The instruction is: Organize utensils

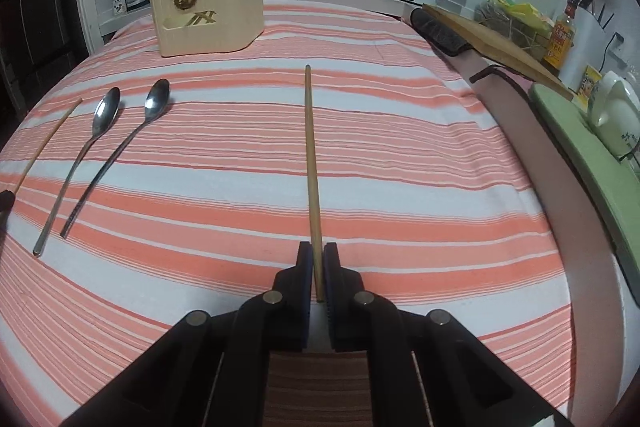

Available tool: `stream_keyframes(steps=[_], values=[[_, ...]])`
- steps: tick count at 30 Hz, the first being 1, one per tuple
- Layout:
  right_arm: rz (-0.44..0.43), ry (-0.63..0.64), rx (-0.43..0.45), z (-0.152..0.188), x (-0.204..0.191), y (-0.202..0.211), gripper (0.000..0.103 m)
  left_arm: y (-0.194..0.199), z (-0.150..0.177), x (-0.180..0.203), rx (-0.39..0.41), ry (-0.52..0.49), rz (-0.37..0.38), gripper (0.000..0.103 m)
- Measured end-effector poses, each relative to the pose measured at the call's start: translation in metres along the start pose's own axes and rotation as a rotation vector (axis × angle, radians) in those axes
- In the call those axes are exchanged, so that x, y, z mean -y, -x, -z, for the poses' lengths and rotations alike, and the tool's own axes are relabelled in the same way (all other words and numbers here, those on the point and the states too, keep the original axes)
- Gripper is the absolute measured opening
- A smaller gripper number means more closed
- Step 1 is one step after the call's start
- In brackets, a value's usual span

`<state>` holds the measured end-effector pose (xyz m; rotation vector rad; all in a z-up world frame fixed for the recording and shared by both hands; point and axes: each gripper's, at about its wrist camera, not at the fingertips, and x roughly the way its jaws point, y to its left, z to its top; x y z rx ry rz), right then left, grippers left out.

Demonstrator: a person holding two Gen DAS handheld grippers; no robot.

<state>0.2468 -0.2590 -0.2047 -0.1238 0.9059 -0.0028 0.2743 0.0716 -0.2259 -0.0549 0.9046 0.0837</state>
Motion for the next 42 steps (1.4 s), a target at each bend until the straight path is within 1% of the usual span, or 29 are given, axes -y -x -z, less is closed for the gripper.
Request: stream_keyframes(steps=[1,2,3,4,6,7,8,9,11,14,19,21,32,42], values=[[-0.012,0.007,0.002,0.001,0.002,0.001,0.017,0.002,0.000,-0.002,0.016,0.002,0.006,0.086],[-0.032,0.009,0.004,0.002,0.004,0.002,0.038,0.003,0.001,-0.004,0.030,0.000,0.015,0.088],[-0.050,0.009,0.010,0.002,0.005,0.003,0.057,0.003,0.001,-0.006,0.027,-0.008,0.029,0.088],[-0.060,0.015,0.019,0.004,0.005,0.006,0.060,0.002,0.001,-0.006,0.011,-0.021,0.041,0.088],[-0.052,0.051,0.016,0.006,0.001,0.007,0.060,-0.002,0.006,-0.008,-0.028,-0.053,0.031,0.088],[-0.048,0.069,0.007,0.008,-0.001,0.005,0.060,-0.003,0.010,-0.009,-0.039,-0.068,0.021,0.091],[-0.047,0.080,-0.002,0.010,-0.002,0.004,0.060,-0.001,0.014,-0.012,-0.035,-0.068,0.013,0.099],[-0.044,0.083,0.004,0.010,-0.003,0.005,0.060,0.000,0.016,-0.016,-0.045,-0.061,0.001,0.101],[-0.038,0.080,0.001,0.011,-0.002,0.005,0.063,0.005,0.024,-0.026,-0.053,-0.039,0.020,0.102],[-0.051,0.068,-0.003,0.011,0.002,0.003,0.064,0.010,0.029,-0.031,-0.051,-0.036,0.020,0.102],[-0.119,0.010,-0.020,0.011,0.014,-0.002,0.065,0.005,0.026,-0.028,-0.052,-0.041,0.015,0.103],[-0.135,-0.007,-0.019,0.012,0.018,-0.001,0.067,0.005,0.027,-0.029,-0.052,-0.041,0.015,0.103],[-0.108,0.023,-0.019,0.021,0.014,0.006,0.067,0.005,0.026,-0.028,-0.052,-0.041,0.015,0.103],[-0.112,0.020,-0.020,0.020,0.015,0.006,0.067,0.006,0.027,-0.029,-0.051,-0.040,0.016,0.103]])
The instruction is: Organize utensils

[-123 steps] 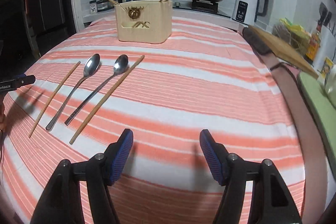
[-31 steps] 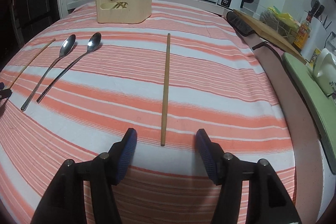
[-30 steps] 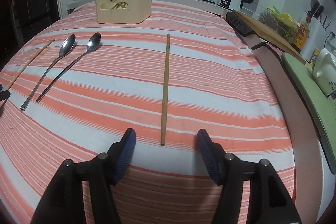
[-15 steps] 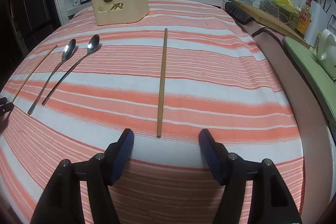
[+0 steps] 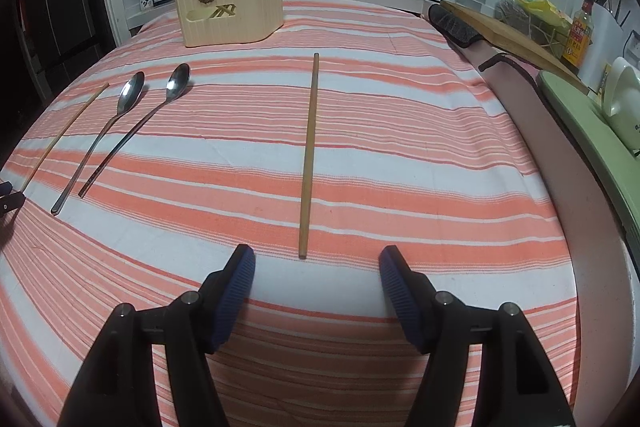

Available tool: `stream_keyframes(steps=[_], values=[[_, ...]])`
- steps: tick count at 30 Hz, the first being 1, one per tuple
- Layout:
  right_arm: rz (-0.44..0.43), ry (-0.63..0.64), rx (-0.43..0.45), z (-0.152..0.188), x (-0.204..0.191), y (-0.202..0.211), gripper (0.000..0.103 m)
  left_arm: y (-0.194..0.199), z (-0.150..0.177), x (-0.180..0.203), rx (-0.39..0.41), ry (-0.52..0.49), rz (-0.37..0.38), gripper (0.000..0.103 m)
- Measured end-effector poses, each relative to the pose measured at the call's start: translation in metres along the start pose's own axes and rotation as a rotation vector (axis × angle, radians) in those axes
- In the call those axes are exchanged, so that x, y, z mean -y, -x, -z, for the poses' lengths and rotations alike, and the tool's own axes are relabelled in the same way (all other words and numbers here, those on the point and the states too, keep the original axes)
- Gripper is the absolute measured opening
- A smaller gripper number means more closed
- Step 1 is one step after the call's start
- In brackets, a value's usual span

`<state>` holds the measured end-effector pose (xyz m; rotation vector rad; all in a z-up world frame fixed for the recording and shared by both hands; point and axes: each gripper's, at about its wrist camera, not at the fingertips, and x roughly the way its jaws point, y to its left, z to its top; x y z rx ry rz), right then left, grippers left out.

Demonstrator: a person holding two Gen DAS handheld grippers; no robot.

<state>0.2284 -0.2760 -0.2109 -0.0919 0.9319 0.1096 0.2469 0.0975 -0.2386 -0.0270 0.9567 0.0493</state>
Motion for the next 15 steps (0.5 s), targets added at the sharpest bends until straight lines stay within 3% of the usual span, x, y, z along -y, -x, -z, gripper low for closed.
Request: stream_keyframes(steps=[6,11,15], values=[[-0.005,-0.005,0.001,-0.001,0.000,0.000,0.067,0.000,0.000,0.000,0.000,-0.001,-0.001,0.103],[0.039,0.046,0.012,-0.002,-0.011,0.002,0.066,0.003,0.000,0.006,0.012,-0.024,-0.033,0.102],[0.001,0.061,0.012,-0.004,-0.017,0.001,0.055,0.005,-0.001,0.015,0.022,-0.012,-0.001,0.090]])
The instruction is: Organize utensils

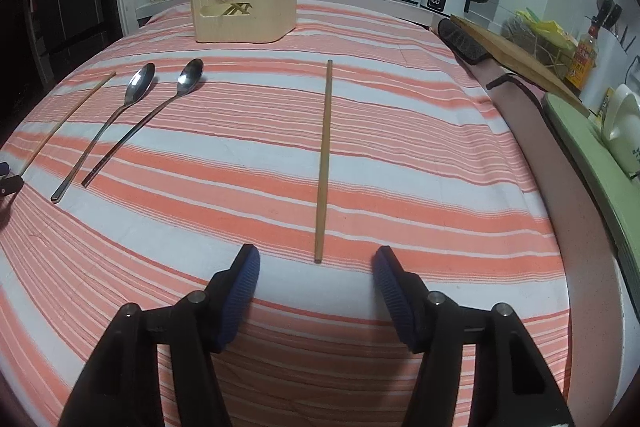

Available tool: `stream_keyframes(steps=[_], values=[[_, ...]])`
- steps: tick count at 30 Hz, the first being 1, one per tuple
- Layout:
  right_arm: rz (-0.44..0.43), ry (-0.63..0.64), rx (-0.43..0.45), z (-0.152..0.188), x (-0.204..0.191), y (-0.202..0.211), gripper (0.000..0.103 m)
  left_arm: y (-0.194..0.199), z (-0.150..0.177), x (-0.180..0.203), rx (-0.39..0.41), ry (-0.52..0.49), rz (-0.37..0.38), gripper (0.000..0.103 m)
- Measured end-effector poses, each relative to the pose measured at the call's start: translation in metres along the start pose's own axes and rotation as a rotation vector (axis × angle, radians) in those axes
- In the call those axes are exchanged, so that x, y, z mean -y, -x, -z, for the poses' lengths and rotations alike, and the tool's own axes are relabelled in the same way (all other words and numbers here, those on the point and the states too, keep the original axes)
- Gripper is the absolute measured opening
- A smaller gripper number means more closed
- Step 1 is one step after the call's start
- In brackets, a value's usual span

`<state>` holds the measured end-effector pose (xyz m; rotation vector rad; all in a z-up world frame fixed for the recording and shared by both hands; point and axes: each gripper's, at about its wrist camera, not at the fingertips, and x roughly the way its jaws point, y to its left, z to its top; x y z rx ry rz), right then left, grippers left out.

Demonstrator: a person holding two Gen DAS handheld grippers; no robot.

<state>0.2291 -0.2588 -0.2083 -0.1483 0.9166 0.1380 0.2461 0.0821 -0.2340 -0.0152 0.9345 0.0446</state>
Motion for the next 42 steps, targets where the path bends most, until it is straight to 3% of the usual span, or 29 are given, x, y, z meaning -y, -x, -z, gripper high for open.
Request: stream_keyframes(steps=[1,2,3,4,5,6,9,19,24,32,42], values=[[-0.018,-0.015,-0.002,-0.001,0.002,-0.001,0.054,0.000,-0.001,0.004,0.007,-0.005,-0.005,0.083],[-0.029,-0.033,-0.001,-0.002,0.004,-0.002,0.046,0.001,-0.001,0.009,0.019,-0.012,0.005,0.069],[-0.019,-0.047,0.000,-0.003,0.005,-0.002,0.030,0.003,-0.001,0.011,0.030,-0.015,0.012,0.061],[-0.013,-0.063,-0.001,-0.003,0.007,-0.002,0.023,0.005,0.000,0.016,0.042,-0.021,0.012,0.037],[-0.009,-0.075,-0.003,-0.004,0.007,-0.003,0.013,0.007,0.002,0.019,0.052,-0.031,0.017,0.006],[-0.003,-0.081,-0.006,-0.004,0.007,-0.003,0.004,0.008,0.003,0.023,0.058,-0.046,0.005,0.004],[0.002,-0.088,0.008,-0.006,0.006,0.003,0.004,0.015,0.000,0.022,0.083,-0.046,0.016,0.003],[-0.007,0.008,0.284,-0.068,-0.014,0.112,0.004,0.112,-0.059,0.001,0.316,-0.008,0.084,0.003],[-0.039,0.025,0.385,-0.090,-0.021,0.151,0.004,0.146,-0.085,-0.002,0.388,0.005,0.145,0.003],[-0.089,0.024,0.447,-0.101,-0.027,0.173,0.004,0.158,-0.107,0.008,0.409,-0.013,0.187,0.003],[-0.187,-0.014,0.437,-0.129,-0.019,0.172,0.004,0.162,-0.149,0.026,0.404,-0.048,0.255,0.003]])
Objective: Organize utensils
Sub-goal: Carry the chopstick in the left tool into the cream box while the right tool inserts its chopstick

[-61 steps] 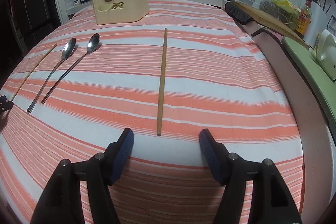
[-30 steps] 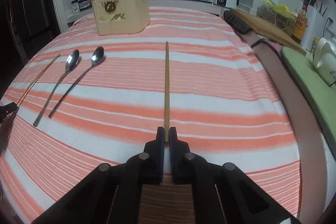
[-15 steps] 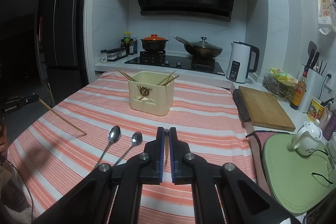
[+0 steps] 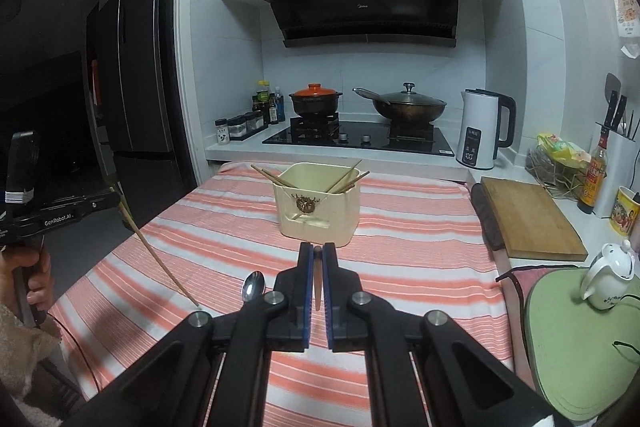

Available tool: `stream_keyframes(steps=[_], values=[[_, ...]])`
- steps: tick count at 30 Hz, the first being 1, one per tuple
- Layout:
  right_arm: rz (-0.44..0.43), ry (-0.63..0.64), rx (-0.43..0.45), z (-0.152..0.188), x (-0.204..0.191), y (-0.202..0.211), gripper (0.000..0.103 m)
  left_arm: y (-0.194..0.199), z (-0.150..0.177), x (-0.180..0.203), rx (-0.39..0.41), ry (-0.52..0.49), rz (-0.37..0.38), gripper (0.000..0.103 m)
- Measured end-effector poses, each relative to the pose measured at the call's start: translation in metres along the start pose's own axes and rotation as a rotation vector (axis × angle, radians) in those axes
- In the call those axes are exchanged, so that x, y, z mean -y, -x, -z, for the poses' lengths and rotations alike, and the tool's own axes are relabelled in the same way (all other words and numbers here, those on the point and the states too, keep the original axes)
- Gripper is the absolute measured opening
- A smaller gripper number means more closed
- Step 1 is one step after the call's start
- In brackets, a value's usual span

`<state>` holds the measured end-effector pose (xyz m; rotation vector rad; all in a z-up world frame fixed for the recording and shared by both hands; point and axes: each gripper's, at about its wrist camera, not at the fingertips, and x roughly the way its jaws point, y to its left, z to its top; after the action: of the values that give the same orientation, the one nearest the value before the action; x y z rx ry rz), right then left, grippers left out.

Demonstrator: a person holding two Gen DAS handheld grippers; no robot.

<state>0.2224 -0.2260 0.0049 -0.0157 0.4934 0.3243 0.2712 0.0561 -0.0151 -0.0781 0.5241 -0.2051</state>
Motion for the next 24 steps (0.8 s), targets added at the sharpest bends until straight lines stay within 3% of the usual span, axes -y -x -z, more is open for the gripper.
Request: stream_keyframes(steps=[9,14,19,24], values=[[-0.028,0.038,0.101,-0.071,-0.006,-0.015,0.004,-0.004,-0.105,0.020,0.178,-0.049,0.037,0.003],[-0.018,0.069,0.166,-0.117,-0.009,-0.041,0.004,-0.036,-0.152,0.027,0.275,-0.045,0.026,0.002],[-0.010,0.073,0.160,-0.142,-0.005,-0.094,0.004,-0.100,-0.164,0.020,0.252,0.003,0.039,0.002],[-0.038,0.023,0.096,-0.139,0.006,-0.157,0.004,-0.159,-0.150,0.013,0.172,0.045,0.030,0.002]])
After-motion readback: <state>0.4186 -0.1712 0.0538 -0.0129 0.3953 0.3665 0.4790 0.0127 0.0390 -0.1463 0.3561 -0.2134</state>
